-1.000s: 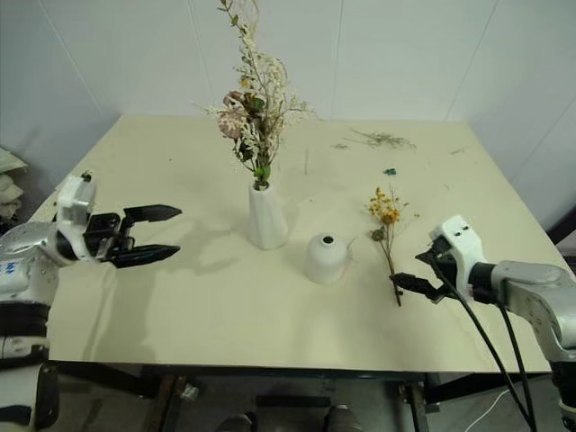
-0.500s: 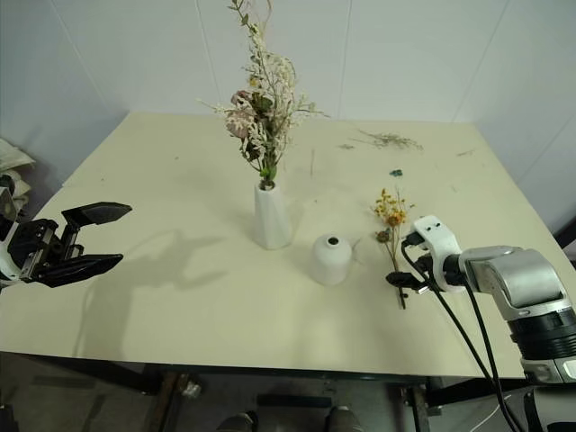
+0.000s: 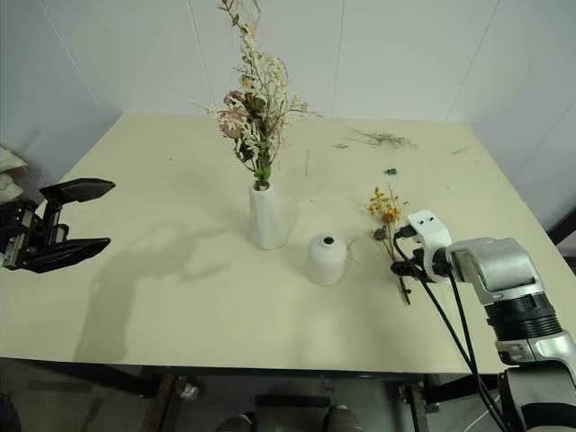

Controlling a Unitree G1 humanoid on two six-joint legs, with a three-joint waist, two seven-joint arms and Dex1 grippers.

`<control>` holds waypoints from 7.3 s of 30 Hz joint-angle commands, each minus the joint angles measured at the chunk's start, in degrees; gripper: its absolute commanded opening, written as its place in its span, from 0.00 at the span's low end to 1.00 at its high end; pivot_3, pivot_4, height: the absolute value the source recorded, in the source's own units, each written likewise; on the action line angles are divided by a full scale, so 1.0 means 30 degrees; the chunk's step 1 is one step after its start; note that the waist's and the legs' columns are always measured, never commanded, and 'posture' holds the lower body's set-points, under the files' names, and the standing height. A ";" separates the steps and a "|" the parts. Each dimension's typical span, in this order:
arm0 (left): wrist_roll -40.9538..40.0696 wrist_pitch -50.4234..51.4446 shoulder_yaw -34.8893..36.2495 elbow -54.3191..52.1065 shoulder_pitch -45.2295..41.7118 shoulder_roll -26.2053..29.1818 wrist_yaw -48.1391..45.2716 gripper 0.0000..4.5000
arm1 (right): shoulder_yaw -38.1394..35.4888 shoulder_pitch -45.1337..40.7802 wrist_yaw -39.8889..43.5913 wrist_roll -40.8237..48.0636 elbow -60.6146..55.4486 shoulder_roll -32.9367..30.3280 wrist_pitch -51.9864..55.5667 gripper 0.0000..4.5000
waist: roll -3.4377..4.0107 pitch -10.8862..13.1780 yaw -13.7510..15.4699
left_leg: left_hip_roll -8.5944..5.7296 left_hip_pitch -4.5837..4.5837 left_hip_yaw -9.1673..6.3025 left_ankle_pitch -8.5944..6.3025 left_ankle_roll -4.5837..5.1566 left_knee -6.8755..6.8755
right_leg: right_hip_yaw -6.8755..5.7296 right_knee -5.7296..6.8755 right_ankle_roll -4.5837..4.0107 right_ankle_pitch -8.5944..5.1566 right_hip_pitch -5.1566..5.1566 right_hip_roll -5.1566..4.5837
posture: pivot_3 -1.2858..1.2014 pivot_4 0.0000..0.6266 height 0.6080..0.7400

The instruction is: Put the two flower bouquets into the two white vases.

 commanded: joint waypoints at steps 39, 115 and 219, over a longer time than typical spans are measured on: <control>0.0201 0.1440 -0.2785 0.2157 -0.2541 0.0390 -0.1214 1.00 | -0.4504 0.3772 0.2993 0.4851 -0.5172 0.9925 -1.7988 0.01 | 0.0007 0.0004 -0.0308 | 0.0027 0.0053 -0.0014 0.0026 -0.0028 -0.0162 | -0.0009 0.0055 0.0006 -0.0027 -0.0035 0.0019 | 0.52 0.24 1.00; 0.0166 0.1413 -0.2801 0.1622 -0.2449 -0.0107 -0.0652 1.00 | -0.3667 0.3784 0.3415 0.4486 -0.2121 1.0079 -2.0154 0.01 | 0.0005 0.0002 -0.0293 | 0.0027 0.0062 -0.0019 0.0027 -0.0030 -0.0166 | -0.0011 0.0057 0.0003 -0.0028 -0.0028 0.0020 | 0.52 0.24 1.00; 0.0225 0.1376 -0.2779 0.1634 -0.2421 -0.0444 -0.0532 1.00 | -0.2645 0.5566 0.2736 0.2938 -0.3783 0.9565 -1.9084 0.01 | -0.0002 -0.0001 -0.0285 | 0.0028 0.0060 -0.0019 0.0027 -0.0030 -0.0176 | -0.0013 0.0042 -0.0003 -0.0032 -0.0028 0.0020 | 0.52 0.24 1.00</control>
